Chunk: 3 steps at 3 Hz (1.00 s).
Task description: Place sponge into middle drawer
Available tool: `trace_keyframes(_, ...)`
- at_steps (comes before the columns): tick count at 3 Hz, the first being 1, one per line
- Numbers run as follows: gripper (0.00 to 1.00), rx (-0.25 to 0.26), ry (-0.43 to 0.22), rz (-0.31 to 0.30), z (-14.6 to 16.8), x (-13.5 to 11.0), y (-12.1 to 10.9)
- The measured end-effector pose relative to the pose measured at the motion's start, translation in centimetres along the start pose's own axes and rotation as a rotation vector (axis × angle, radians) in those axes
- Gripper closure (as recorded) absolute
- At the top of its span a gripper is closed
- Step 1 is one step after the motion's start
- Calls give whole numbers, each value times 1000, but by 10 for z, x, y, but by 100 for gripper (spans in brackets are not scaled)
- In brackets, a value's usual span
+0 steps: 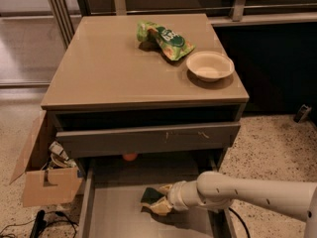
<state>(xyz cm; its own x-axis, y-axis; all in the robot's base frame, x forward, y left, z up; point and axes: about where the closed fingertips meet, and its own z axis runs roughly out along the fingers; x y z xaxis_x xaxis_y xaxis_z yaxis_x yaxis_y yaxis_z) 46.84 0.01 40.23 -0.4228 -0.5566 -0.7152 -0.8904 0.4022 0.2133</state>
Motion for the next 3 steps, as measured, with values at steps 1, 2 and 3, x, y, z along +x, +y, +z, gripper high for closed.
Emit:
trace_keyframes(1,75,1,0,-1,0,0,0)
trace_keyframes(2,43,1,0,-1,0,0,0)
trace_keyframes(3,19,1,0,-1,0,0,0)
